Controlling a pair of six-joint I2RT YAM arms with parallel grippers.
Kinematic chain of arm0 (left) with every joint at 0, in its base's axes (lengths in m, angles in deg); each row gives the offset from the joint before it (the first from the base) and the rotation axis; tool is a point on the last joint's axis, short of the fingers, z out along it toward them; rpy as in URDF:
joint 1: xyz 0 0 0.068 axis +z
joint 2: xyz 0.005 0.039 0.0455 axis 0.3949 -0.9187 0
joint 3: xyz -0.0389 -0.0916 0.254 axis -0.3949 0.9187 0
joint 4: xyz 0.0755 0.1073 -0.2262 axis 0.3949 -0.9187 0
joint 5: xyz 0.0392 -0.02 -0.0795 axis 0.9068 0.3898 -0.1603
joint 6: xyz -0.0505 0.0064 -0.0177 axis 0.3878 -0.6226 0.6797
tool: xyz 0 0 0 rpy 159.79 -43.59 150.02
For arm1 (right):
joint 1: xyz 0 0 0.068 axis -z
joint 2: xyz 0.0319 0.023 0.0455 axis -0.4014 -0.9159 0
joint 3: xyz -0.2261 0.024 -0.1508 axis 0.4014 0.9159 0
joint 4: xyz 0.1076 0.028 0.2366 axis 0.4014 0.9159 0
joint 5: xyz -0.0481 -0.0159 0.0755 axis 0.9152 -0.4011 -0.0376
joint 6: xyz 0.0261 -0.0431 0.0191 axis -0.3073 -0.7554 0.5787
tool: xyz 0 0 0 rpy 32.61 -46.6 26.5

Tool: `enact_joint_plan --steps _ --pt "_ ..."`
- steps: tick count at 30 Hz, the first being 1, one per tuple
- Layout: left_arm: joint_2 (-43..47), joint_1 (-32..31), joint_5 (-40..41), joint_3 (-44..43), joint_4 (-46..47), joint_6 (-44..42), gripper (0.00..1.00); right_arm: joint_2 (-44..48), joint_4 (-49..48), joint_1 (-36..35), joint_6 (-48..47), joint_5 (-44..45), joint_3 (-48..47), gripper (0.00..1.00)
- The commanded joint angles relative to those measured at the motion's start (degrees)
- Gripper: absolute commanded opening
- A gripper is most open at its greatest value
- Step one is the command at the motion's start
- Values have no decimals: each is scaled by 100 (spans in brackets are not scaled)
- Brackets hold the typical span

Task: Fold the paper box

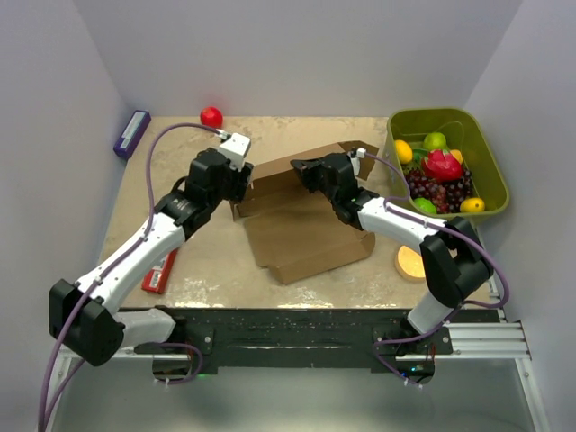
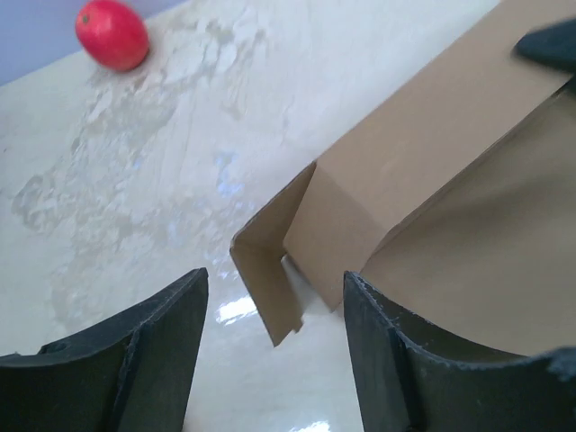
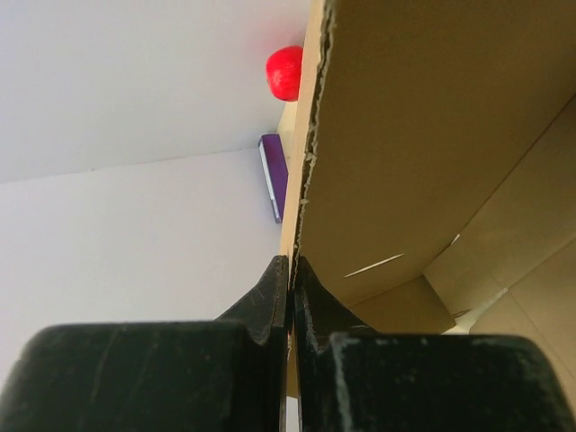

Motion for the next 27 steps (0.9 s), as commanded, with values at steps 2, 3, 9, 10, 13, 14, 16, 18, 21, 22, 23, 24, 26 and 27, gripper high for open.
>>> enact_joint_plan --steps 2,3,9,10,13,14,16,18,21,22,23,24,26,27 --pt "-291 16 610 -99 -230 -913 66 191 -106 -7 -159 -75 74 0" --pt "-361 25 619 -29 -108 -948 66 182 -115 -7 -150 -93 65 0" --pt "-484 34 461 217 393 -1018 68 155 -150 -15 -159 -172 56 0" --pt "-493 43 435 235 438 -1027 70 155 -150 -15 -159 -172 56 0" --pt "-554 69 329 296 623 -1053 73 164 -150 -7 -167 -181 56 0" --pt "-589 78 268 314 684 -1071 74 164 -168 -15 -167 -198 65 0" --pt "-625 95 232 332 851 -1098 75 164 -185 -15 -167 -225 56 0" --pt "-660 95 127 366 1061 -1106 76 155 -203 -7 -167 -242 56 0" --pt "-713 122 -4 437 1369 -1028 76 147 -238 -15 -159 -277 65 0" --pt "-730 131 -75 446 1431 -1010 76 147 -247 -15 -150 -277 83 0" --pt "-774 139 -171 472 1501 -992 76 147 -264 -7 -159 -286 83 0" --pt "-809 131 -207 490 1520 -949 76 147 -264 -7 -141 -295 100 0" --pt "-888 139 -225 507 1783 -870 77 129 -299 -7 -115 -321 118 0" --pt "-906 139 -234 534 1827 -791 77 138 -308 -7 -106 -321 127 0"
